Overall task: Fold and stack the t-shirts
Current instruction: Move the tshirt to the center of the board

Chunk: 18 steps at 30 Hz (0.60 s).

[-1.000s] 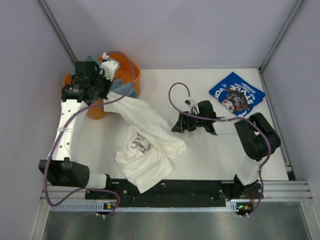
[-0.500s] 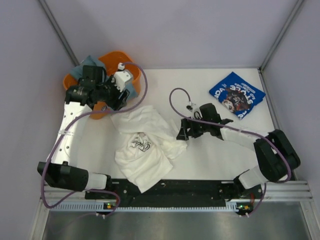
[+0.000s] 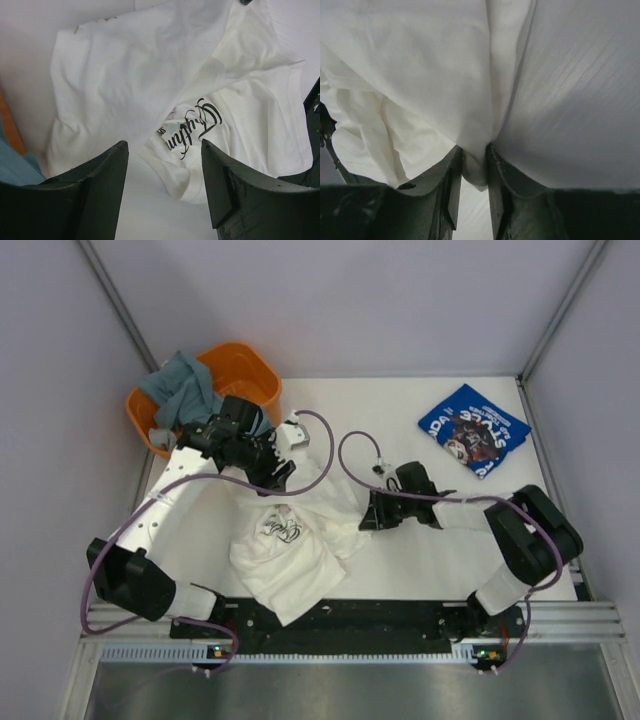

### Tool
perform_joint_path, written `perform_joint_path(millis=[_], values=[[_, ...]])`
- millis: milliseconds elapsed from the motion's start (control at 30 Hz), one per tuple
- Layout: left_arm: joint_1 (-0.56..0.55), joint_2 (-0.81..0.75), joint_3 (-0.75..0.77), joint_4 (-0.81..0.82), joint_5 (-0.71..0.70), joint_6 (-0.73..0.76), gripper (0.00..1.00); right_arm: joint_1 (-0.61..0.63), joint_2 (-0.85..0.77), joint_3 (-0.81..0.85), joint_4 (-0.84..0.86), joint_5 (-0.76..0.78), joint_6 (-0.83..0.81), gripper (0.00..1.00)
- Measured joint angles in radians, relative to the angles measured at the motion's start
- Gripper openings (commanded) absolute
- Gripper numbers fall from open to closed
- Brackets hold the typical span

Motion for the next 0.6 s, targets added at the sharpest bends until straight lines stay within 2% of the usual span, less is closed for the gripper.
perform_joint_path(millis=[33,167,267,467,533,600], values=[[0.0,-0.001,0.0,0.0,0.0,0.001,0.65,0.0,0.036,0.006,0.02,-0.021,0.014,0.0],[0.0,-0.001,-0.001,0.0,-0.001,0.011,0.65,0.002,0.077,0.027,0.023,-0.035,0.022,0.0],[-0.001,-0.003,-0.014,0.002,-0.003,0.023,0.68,0.002,0.038,0.053,-0.078,0.008,-0.008,0.0],[-0.034,-0.002,-0.09,0.078,-0.043,0.026,0.81,0.002,-0.244,0.217,-0.336,0.093,-0.114,0.0],[-0.053,0.002,-0.12,0.124,-0.063,0.026,0.88,0.002,-0.34,0.285,-0.372,0.114,-0.149,0.0],[-0.078,0.015,-0.151,0.182,-0.082,0.028,0.89,0.002,-0.419,0.345,-0.396,0.126,-0.179,0.0]])
